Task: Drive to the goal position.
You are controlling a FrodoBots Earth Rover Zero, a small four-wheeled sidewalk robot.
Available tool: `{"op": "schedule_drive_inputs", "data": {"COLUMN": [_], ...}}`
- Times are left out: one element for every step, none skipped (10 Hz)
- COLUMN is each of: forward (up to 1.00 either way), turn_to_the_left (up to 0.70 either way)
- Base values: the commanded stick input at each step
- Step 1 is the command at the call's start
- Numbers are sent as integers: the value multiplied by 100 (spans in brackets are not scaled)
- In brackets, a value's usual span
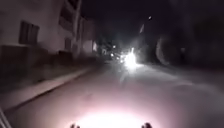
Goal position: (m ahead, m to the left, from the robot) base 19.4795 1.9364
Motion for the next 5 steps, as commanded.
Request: {"op": "schedule_drive_inputs", "data": {"forward": [70, 70, 70, 70, 70], "turn_to_the_left": [0, 0, 0, 0, 0]}}
